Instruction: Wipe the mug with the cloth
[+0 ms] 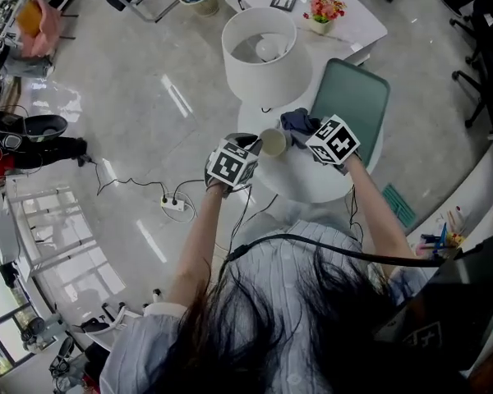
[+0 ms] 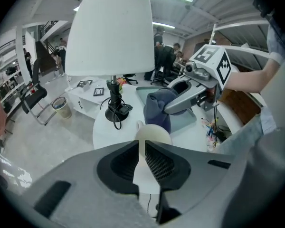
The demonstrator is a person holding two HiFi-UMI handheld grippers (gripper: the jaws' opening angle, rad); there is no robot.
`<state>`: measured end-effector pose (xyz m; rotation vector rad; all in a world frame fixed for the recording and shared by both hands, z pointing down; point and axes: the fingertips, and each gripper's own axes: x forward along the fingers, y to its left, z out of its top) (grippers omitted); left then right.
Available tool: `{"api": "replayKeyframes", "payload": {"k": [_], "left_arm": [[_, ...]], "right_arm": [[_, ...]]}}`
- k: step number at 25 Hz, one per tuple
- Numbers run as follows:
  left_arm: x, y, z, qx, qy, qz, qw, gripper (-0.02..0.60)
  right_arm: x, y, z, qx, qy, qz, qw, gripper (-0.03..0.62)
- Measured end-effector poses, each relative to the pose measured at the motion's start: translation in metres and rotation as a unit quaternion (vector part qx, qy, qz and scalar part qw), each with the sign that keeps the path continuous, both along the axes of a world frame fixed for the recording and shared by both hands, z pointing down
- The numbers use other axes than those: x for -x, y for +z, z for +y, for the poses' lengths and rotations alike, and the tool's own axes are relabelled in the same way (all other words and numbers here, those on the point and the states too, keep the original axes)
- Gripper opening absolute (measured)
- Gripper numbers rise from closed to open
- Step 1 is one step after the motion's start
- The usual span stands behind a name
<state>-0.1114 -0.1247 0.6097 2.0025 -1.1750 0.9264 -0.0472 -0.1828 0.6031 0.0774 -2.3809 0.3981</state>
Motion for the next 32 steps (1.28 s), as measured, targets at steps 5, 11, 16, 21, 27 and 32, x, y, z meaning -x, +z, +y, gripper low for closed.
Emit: {"api": "replayKeyframes", "payload": {"k": [5, 11, 16, 21, 27, 32], "left_arm": [[-0.004, 0.011, -0.004, 0.029, 0.036, -0.001, 0.9989, 0.140], [0.005, 0.021, -0.013, 0.047, 0.066, -0.028, 0.9963, 0.146], [0.006, 0.032, -0.021, 0.063, 0.088, -0.040, 0.9933, 0.144], [0.003, 0.040, -0.026, 0.077, 0.088, -0.023, 0.9929, 0.075], [0.010, 0.037, -0.033, 0.064, 0.051, 0.006, 0.9966, 0.054], [0.007, 0.040, -0.033, 0.054, 0.049, -0.014, 0.9972, 0.052]], "right_arm": [[0.013, 0.017, 0.003, -0.003, -0.053, 0.016, 0.998, 0.083], [0.022, 0.030, 0.007, 0.006, -0.086, 0.026, 0.996, 0.083], [0.024, 0.037, 0.008, 0.039, -0.080, 0.030, 0.996, 0.082], [0.024, 0.038, 0.011, 0.077, -0.053, 0.030, 0.995, 0.083], [0.023, 0.034, 0.017, 0.123, 0.001, 0.013, 0.992, 0.082], [0.015, 0.035, 0.020, 0.132, 0.050, 0.001, 0.990, 0.082]]}}
